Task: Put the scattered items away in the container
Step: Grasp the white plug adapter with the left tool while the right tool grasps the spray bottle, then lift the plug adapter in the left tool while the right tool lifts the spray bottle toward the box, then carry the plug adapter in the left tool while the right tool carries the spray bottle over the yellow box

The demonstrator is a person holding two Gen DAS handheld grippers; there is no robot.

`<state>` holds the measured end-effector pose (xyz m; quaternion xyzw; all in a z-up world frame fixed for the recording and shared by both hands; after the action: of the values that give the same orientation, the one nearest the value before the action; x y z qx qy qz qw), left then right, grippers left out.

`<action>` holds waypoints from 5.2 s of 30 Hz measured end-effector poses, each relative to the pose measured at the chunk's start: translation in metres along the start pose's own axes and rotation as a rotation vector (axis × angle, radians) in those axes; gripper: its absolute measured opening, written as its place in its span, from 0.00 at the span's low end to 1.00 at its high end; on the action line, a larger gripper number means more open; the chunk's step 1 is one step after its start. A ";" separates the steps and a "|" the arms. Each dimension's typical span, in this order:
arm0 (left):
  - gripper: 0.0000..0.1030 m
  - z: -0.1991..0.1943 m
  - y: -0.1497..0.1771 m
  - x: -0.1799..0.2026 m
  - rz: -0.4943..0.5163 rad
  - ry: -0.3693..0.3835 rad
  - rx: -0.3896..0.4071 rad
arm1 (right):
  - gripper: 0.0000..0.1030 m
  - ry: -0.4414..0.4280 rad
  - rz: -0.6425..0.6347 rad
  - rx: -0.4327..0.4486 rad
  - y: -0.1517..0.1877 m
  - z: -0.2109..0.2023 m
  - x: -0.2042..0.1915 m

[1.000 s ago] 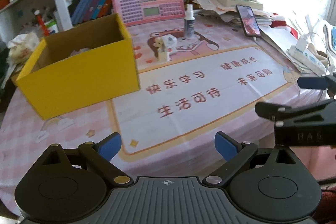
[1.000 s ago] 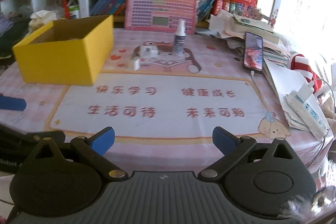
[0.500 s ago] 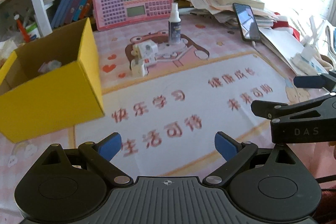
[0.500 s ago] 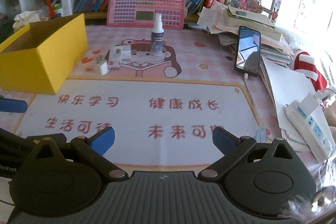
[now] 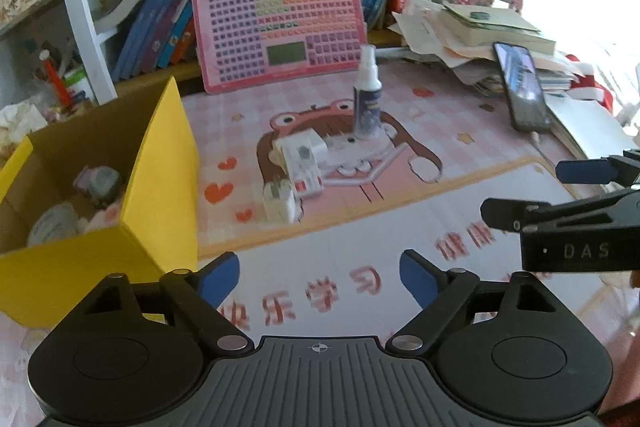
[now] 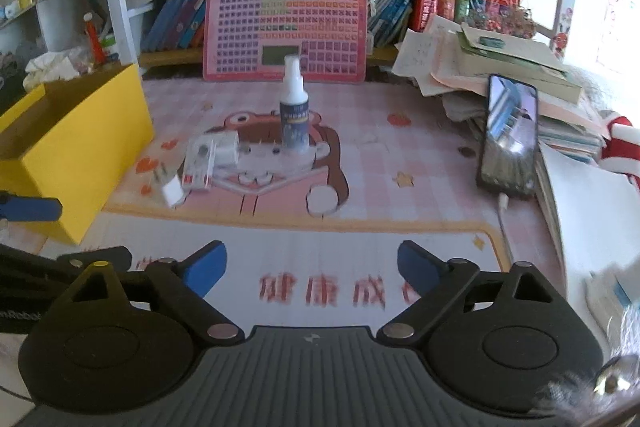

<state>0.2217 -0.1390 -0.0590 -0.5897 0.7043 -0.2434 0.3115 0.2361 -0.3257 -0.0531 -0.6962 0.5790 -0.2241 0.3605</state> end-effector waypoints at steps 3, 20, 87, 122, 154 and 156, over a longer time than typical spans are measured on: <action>0.77 0.014 -0.008 0.002 -0.008 -0.022 -0.003 | 0.85 -0.019 -0.011 0.008 -0.014 0.016 0.006; 0.49 0.092 -0.032 0.001 -0.049 -0.149 -0.043 | 0.64 -0.107 -0.098 0.039 -0.071 0.113 0.020; 0.25 -0.041 0.024 -0.039 -0.083 0.093 0.072 | 0.30 -0.116 -0.059 0.019 -0.001 -0.012 -0.048; 0.25 -0.149 0.134 -0.157 -0.079 0.110 0.120 | 0.30 -0.093 -0.064 0.030 0.093 -0.107 -0.229; 0.25 -0.163 0.128 -0.223 -0.184 -0.013 0.182 | 0.30 -0.234 -0.202 0.086 0.047 -0.082 -0.288; 0.25 -0.158 0.118 -0.225 -0.186 -0.019 0.194 | 0.30 -0.238 -0.202 0.100 0.034 -0.075 -0.283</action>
<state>0.0514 0.1000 0.0002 -0.6217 0.6168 -0.3328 0.3497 0.0946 -0.0723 -0.0010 -0.7536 0.4475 -0.2038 0.4363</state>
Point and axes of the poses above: each gripper's, at about its wrist camera, not at the fingertips, and z roughly the way its jaws point, x to its right, y to its underside, the point moved 3 cm from there along z, roughly the way its jaws point, and after that the axes turned 7 degrees about -y, right-handed, at the moved point
